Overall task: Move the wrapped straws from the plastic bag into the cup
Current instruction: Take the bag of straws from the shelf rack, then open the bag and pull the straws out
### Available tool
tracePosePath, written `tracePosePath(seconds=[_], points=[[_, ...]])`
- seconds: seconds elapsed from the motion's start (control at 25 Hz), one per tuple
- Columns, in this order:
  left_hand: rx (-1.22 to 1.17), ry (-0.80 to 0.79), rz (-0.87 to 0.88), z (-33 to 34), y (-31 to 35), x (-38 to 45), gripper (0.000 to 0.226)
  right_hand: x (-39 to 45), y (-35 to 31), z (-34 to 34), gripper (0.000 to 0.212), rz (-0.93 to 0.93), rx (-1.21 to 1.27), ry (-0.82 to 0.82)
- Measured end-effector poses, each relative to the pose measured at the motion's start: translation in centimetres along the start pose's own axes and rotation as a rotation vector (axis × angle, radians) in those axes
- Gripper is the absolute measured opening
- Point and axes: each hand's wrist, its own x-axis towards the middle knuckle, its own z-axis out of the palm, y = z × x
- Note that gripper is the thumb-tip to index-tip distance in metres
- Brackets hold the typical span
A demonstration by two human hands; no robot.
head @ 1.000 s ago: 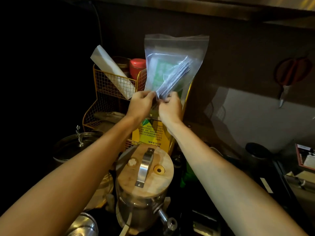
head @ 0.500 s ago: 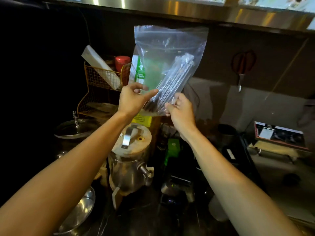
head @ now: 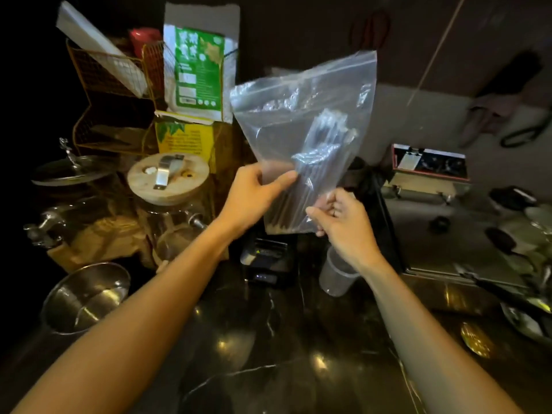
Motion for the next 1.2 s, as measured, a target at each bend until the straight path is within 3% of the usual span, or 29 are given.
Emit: tracePosePath(seconds=[0.16, 0.4, 0.48, 0.56, 0.64, 0.76, 0.88, 1.0, 1.12, 1.2], points=[[0.008, -0.089, -0.046, 4.6, -2.7, -4.2, 0.013, -5.3, 4.8, -3.3, 0.032, 0.117, -0.048, 0.07], [-0.155, -0.121, -0.326, 10.4, -6.7, -10.9, 0.013, -12.1, 12.2, -5.7, 0.027, 0.3, -0.1, 0.111], [-0.241, -0.125, -0.417, 11.4, -7.9, -13.2, 0.025, -14.3, 14.4, -5.7, 0.027, 0.399, -0.043, 0.109], [-0.27, -0.13, -0.473, 12.1, -9.2, -15.1, 0.032, -16.2, 16.2, -5.9, 0.031, 0.526, -0.016, 0.081], [-0.266, -0.13, -0.505, 12.4, -10.6, -16.6, 0.026, -17.6, 17.3, -6.4, 0.044, 0.623, 0.044, 0.041], [-0.254, -0.153, -0.568, 12.7, -11.9, -17.8, 0.022, -18.2, 17.9, -8.2, 0.057, 0.688, 0.251, 0.115], [-0.235, -0.222, -0.58, 12.8, -12.6, -18.4, 0.026, -17.7, 18.3, -10.0, 0.032, 0.65, 0.334, 0.044], [-0.294, -0.209, -0.616, 12.8, -12.9, -18.6, 0.025, -17.8, 19.3, -10.5, 0.008, 0.641, 0.257, 0.024], [-0.329, -0.142, -0.629, 12.6, -13.4, -18.9, 0.022, -18.4, 21.0, -10.7, 0.007, 0.656, 0.181, 0.065], [-0.233, -0.14, -0.596, 12.6, -13.8, -19.4, 0.013, -18.7, 21.9, -10.8, 0.006, 0.688, 0.139, 0.084]])
